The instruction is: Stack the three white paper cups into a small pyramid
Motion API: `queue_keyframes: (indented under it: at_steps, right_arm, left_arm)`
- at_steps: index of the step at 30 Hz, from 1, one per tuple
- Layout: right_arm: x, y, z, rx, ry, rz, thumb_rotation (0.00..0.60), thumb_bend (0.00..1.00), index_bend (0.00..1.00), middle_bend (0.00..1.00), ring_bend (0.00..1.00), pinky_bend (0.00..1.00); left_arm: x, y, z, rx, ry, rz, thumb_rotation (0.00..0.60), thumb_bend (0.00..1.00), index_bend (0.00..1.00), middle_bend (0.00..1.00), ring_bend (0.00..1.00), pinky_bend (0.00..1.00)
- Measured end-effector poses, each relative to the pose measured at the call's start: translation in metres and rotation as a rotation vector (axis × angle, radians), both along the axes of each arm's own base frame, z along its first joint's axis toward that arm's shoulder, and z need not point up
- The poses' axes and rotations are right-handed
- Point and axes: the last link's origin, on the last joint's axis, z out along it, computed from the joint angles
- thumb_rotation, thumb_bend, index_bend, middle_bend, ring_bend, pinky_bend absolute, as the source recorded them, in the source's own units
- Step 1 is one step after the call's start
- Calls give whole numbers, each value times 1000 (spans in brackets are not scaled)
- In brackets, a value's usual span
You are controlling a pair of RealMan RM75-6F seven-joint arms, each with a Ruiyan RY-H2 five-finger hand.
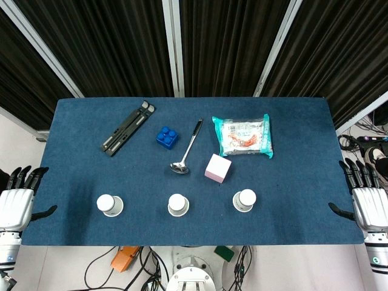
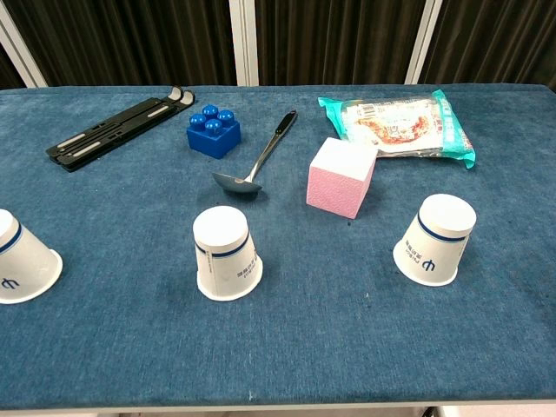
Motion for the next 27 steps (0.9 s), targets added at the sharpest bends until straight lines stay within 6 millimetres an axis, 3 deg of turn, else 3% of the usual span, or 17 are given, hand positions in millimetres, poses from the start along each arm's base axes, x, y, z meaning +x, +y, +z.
queue_keyframes:
  at_steps: [7,13,27]
  right_arm:
    - [3,1,6,-25,5,19,600,189,0,93,0,0]
    - [2,5,12,-43,7,28,600,189,0,94,0,0]
    - [-5,13,11,-35,-3,7,600,189,0,94,0,0]
  left_arm:
    - [5,2,2,-8,2,-28,600,127,139,166,106,0]
    - [22,4,-4,-60,-14,-112,600,146,196,172,102,0]
    - [64,24,-68,-372,-23,-245,600,191,225,173,97,0]
